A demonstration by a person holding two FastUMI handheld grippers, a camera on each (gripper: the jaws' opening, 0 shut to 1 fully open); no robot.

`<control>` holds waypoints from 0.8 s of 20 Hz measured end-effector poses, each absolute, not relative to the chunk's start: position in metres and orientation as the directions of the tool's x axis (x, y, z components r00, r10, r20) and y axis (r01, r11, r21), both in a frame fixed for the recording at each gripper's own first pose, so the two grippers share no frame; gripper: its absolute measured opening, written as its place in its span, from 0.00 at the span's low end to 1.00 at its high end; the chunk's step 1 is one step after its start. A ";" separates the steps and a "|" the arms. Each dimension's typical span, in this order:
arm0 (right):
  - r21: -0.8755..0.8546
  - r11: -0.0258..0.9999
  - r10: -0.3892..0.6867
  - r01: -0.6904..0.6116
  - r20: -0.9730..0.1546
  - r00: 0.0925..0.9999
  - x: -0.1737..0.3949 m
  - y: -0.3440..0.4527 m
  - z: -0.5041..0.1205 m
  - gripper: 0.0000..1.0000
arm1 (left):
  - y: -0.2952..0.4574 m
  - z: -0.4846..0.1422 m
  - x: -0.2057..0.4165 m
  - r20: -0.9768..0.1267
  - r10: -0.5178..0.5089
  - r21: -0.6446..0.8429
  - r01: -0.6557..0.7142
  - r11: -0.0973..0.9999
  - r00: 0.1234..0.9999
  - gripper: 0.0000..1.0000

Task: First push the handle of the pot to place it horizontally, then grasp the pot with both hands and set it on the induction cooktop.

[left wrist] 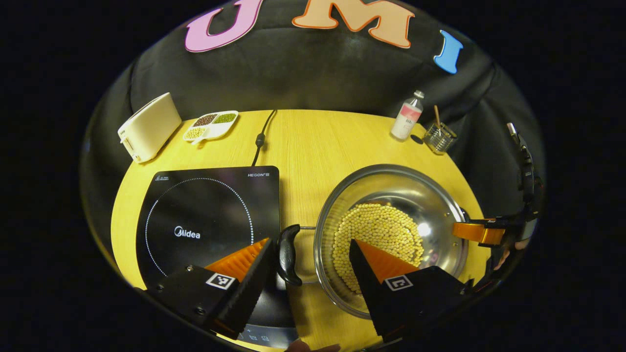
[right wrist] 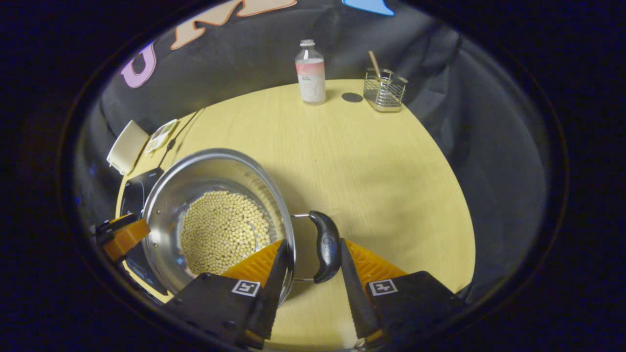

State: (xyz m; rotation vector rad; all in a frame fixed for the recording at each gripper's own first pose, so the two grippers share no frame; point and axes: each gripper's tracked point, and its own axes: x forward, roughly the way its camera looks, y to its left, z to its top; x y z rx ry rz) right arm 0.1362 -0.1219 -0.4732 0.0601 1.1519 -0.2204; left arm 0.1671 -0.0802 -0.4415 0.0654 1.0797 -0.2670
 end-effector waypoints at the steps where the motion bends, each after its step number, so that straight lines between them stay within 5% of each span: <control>1: -0.067 0.977 -0.143 0.202 -0.911 0.387 0.138 -0.122 -0.477 0.65 | -0.080 -0.445 0.168 -0.882 -0.180 -0.076 0.245 0.967 0.435 0.94; 6: -0.058 0.981 -0.122 0.183 -0.924 0.362 0.137 -0.122 -0.487 0.69 | -0.081 -0.459 0.164 -0.895 -0.174 -0.084 0.228 0.970 0.411 0.95; 11: -0.033 0.973 -0.115 0.230 -0.928 0.354 0.137 -0.123 -0.482 0.60 | -0.106 -0.464 0.156 -0.911 -0.183 -0.082 0.274 0.958 0.369 0.94; 12: -0.012 0.972 -0.096 0.236 -0.933 0.347 0.136 -0.121 -0.480 0.66 | -0.108 -0.472 0.154 -0.918 -0.176 -0.073 0.286 0.956 0.356 0.94; 15: 0.009 0.969 -0.078 0.248 -0.937 0.341 0.135 -0.112 -0.492 0.55 | -0.096 -0.488 0.154 -0.928 -0.108 -0.004 0.283 0.959 0.355 0.93; 16: 0.007 0.970 -0.080 0.242 -0.935 0.346 0.135 -0.112 -0.501 0.48 | -0.099 -0.485 0.159 -0.917 -0.134 -0.034 0.261 0.965 0.377 0.82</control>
